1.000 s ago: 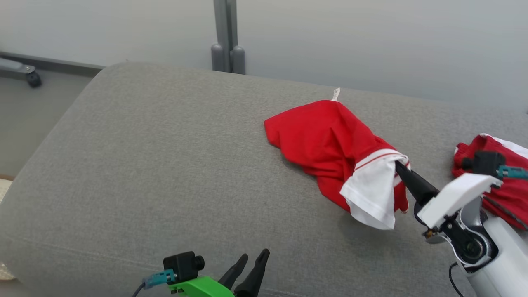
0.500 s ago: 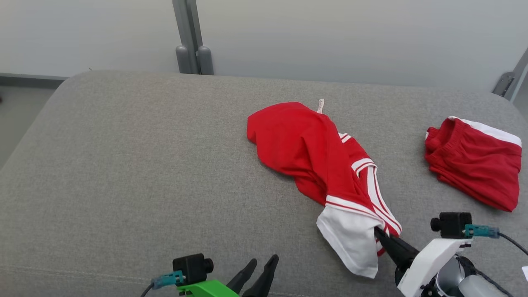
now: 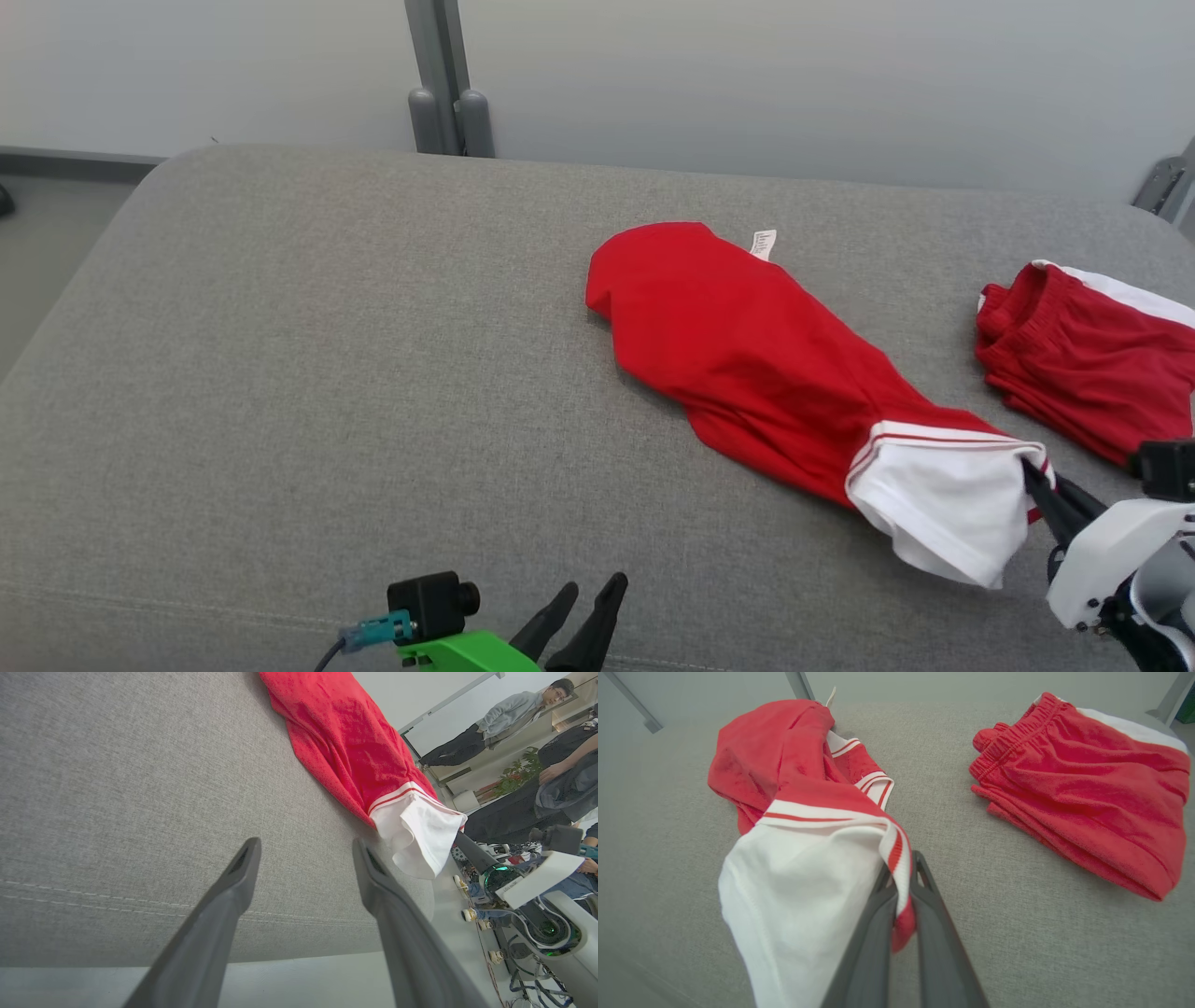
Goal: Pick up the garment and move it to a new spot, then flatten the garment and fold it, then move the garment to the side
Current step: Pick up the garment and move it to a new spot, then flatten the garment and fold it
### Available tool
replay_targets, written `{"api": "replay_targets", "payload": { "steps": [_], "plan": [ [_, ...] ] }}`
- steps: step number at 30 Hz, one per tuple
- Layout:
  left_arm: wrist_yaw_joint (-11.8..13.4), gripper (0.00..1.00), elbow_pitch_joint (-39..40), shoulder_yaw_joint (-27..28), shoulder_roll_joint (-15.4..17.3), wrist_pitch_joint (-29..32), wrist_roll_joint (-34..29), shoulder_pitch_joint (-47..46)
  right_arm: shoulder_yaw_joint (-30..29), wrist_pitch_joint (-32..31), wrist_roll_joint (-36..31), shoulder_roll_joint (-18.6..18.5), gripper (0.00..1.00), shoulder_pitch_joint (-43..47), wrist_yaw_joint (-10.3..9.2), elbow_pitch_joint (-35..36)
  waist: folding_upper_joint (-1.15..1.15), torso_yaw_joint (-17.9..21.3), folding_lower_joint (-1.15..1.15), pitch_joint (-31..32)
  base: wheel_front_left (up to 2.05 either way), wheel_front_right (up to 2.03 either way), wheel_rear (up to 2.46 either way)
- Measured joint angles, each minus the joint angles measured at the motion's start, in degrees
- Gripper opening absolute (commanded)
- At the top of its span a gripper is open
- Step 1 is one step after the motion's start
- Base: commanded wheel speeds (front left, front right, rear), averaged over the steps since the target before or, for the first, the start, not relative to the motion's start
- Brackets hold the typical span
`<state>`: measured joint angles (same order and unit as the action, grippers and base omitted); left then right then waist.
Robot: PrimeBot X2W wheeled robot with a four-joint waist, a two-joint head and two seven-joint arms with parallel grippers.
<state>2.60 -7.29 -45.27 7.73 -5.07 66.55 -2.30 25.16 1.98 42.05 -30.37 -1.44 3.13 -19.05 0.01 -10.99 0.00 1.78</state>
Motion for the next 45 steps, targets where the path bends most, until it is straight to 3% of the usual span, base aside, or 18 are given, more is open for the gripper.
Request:
{"api": "replay_targets", "payload": {
  "steps": [5,6,7,8,14,18,25,35,45],
  "plan": [
    [0.0,1.0,0.2,-0.3,-0.1,0.3,0.0,0.0,-1.5,0.0,-1.9,-3.4,0.0,-1.5,-2.7,-3.6,0.0,-0.6,0.0,-0.3,0.0,0.0,0.0],
    [0.0,1.0,0.2,-0.2,0.0,0.3,0.0,0.0,-1.7,0.0,-2.1,-3.7,0.14,-1.7,-2.74,-4.1,0.0,-0.8,0.0,-0.4,0.0,0.0,0.0],
    [0.0,1.0,0.2,-0.2,0.0,0.3,0.0,0.0,-2.0,0.1,-2.1,-3.5,0.46,-1.7,-2.81,-4.4,0.0,-0.9,0.0,-0.5,0.0,0.0,0.0],
    [0.0,1.0,0.2,-0.2,0.0,0.3,0.0,0.0,-2.0,0.4,-2.1,-3.0,1.0,-1.7,-3.03,-4.5,0.0,-1.0,0.0,-0.6,0.0,0.0,0.0],
    [0.2,1.0,0.2,0.7,0.0,0.0,0.0,0.0,-1.0,1.1,1.4,2.6,1.0,-1.6,-2.14,-3.4,0.0,-1.1,0.0,-1.1,0.0,0.0,0.0],
    [0.3,1.0,0.2,1.1,0.0,-0.5,0.0,0.0,0.6,1.1,1.5,3.7,1.0,-0.4,-1.07,-2.7,0.0,-0.3,0.0,-1.3,0.0,0.0,0.0],
    [0.3,1.0,0.2,1.4,0.0,-1.0,0.2,0.0,-0.1,2.6,4.2,5.6,1.0,4.3,-1.21,-1.6,0.0,1.7,0.0,-1.4,0.0,0.0,0.0],
    [0.2,1.0,0.3,1.1,-0.1,-1.0,0.2,0.0,-4.4,6.2,15.7,14.0,1.0,11.0,-0.11,2.1,0.0,4.2,0.0,-2.5,0.0,0.0,0.0],
    [0.2,1.0,0.2,0.9,0.0,-0.9,0.2,-0.1,-4.7,7.6,16.9,13.9,1.0,13.5,1.0,2.0,0.0,4.7,0.0,-3.6,0.0,0.0,0.0]
  ]
}}
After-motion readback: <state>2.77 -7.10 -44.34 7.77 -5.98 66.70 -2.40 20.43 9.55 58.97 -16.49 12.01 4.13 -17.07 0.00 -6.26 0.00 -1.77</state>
